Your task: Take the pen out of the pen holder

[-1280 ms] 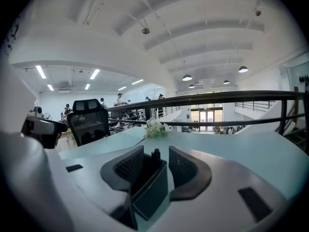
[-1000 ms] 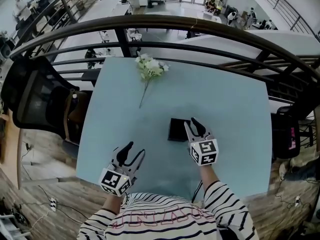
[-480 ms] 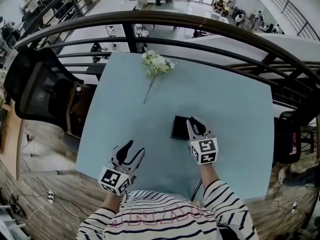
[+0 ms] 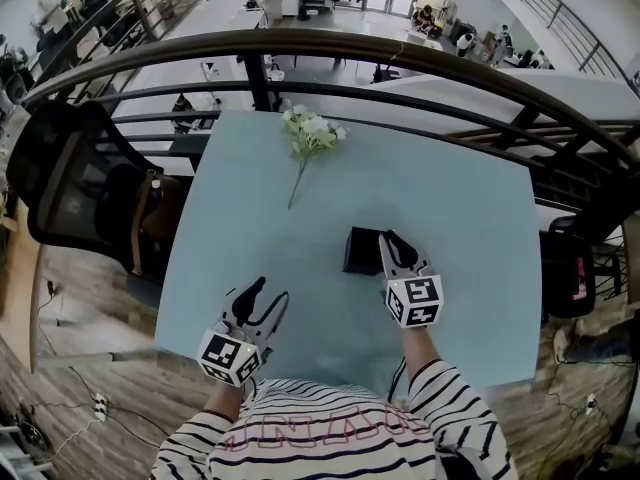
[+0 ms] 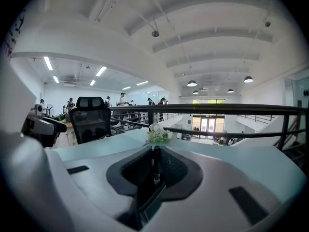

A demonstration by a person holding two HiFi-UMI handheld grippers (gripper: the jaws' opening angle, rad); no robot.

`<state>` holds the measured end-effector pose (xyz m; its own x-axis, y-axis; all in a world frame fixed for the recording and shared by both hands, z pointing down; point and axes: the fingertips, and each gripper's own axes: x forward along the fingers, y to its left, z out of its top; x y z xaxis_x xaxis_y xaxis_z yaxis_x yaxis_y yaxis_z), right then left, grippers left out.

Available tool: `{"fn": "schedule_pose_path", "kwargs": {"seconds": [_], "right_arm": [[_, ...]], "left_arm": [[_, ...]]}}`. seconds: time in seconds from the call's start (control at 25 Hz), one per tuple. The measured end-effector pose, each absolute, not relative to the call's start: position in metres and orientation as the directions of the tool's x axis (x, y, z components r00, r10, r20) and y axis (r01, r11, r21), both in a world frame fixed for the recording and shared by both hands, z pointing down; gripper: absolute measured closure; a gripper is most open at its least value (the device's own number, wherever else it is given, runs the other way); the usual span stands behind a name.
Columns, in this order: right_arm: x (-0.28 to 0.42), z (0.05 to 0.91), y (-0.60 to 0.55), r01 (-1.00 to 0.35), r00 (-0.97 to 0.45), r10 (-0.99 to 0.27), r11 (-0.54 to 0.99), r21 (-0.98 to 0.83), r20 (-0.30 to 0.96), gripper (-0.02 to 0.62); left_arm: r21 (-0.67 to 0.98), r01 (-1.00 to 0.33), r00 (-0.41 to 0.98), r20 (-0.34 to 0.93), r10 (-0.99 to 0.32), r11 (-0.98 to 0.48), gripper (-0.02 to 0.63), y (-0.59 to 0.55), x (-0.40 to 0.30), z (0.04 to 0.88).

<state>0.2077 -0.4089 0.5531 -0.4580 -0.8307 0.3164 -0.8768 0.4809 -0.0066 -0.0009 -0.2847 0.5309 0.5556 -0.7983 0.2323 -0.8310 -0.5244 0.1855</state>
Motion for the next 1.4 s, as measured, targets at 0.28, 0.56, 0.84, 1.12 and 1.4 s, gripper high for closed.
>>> {"fn": "schedule_pose_path", "kwargs": {"seconds": [0.28,0.56,0.84,1.12,1.4], "right_arm": [[0.215,0.524,-0.379,-0.915,-0.39,-0.88,0.403,-0.01,0.272,0.528],[0.204,0.495,-0.342,-0.942,-0.332,-0.919,0.333,-0.035,0.213,0.528],[0.197,0.47,-0.294,-0.968,-0.251,-0.956,0.245,-0.058,0.153,0.528],[0.189,0.474,-0.24,-0.979,-0.196,-0.97,0.184,-0.09,0.145,0.528],[0.166,0.489,-0.195,-0.982,-0.166,-0.972,0.148,-0.118,0.165,0.528]], "left_arm": [[0.192,-0.79,0.612,0.191,-0.767,-0.583,0.413,-0.275,-0.006,0.521],[0.193,-0.754,0.656,0.171,-0.736,-0.628,0.413,-0.262,-0.025,0.512],[0.177,-0.699,0.715,0.153,-0.682,-0.693,0.413,-0.243,-0.032,0.501],[0.167,-0.634,0.773,0.155,-0.615,-0.755,0.42,-0.215,-0.031,0.504],[0.152,-0.587,0.809,0.155,-0.568,-0.795,0.499,-0.19,-0.042,0.508]]}}
